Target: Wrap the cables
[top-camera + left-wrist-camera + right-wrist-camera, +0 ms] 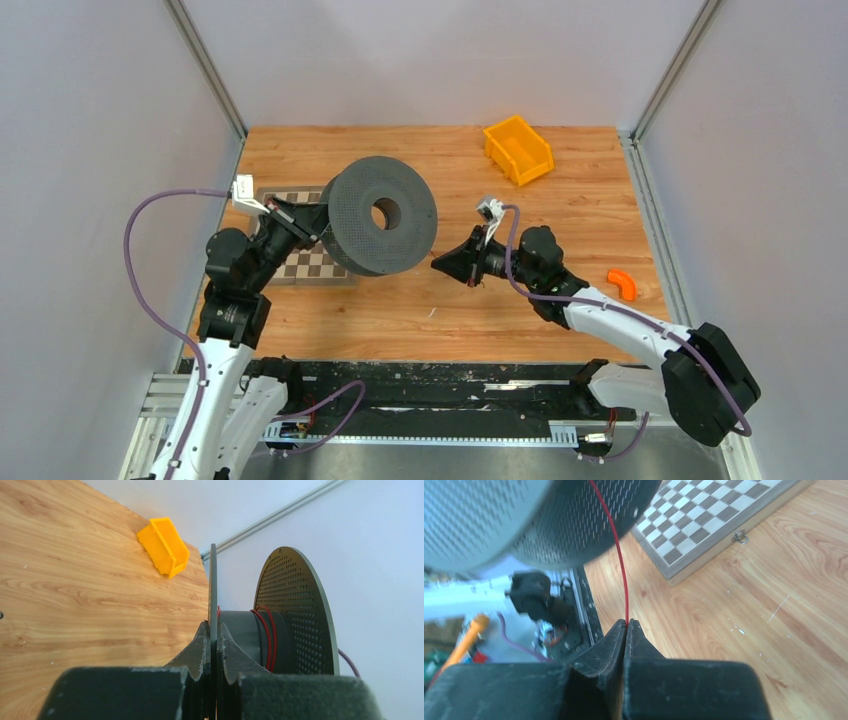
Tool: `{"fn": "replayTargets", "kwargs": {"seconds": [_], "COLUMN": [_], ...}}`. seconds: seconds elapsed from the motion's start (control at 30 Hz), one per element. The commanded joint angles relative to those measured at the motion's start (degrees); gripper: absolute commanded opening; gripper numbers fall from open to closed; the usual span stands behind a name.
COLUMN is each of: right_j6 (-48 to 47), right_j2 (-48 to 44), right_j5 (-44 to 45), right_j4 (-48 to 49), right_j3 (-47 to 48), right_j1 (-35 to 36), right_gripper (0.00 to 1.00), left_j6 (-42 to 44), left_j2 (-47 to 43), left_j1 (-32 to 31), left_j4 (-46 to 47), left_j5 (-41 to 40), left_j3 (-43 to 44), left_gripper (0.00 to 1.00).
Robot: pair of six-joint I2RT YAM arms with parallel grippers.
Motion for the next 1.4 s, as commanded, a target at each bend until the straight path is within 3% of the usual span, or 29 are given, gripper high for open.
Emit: {"fn": "replayTargets", "kwargs": {"seconds": [0.0, 0.23, 0.33, 0.57, 0.7, 0.9, 1.03, 1.37], "right_j6": [17.92, 14.57, 12.44, 6.15, -3.00, -19.05, -24.35, -15.43], "right_j2": [-0.34, -1.05, -0.42, -1.75, -4.58, -9.99, -10.81, 0.60], "right_j5": [12.44, 22.11, 22.80, 23.72, 26.90, 28.27, 26.44, 5.93], "right_j4": [-3.08, -6.26, -6.48, -9.04, -7.15, 9.27, 13.82, 26.69], "right_j3": [5.23, 5.87, 5.52, 6.41, 3.30, -6.19, -7.15, -2.73], "right_j1": [1.40, 8.28, 9.97, 10.23, 10.23, 10.10, 8.16, -0.30], "right_gripper": [0.04, 0.07, 0.00, 0.01, 0.15, 0.40, 0.48, 0.55], "left_j6": [-7.90, -9.90, -10.50, -9.07, -5.59, -2.74, -3.36, -9.98], "left_j2": [-1.73, -2.13, -2.52, -2.74, -2.49, -2.48, -2.00, -1.07], "left_j1": [0.41, 0.39, 0.41, 0.39, 0.39, 0.43, 0.42, 0.45], "left_j4": [7.65, 1.79, 1.29, 2.28, 3.92, 0.28, -1.39, -0.68], "left_j5": [-5.95, -12.96, -14.18, -13.52, -10.32, -6.30, -1.26, 9.33], "left_j3": [-3.05, -2.68, -2.42, -2.55, -1.31, 2.17, 4.42, 7.53], "left_gripper": [0.00, 0.00, 0.00, 0.00, 0.00, 0.00, 0.00, 0.00]}}
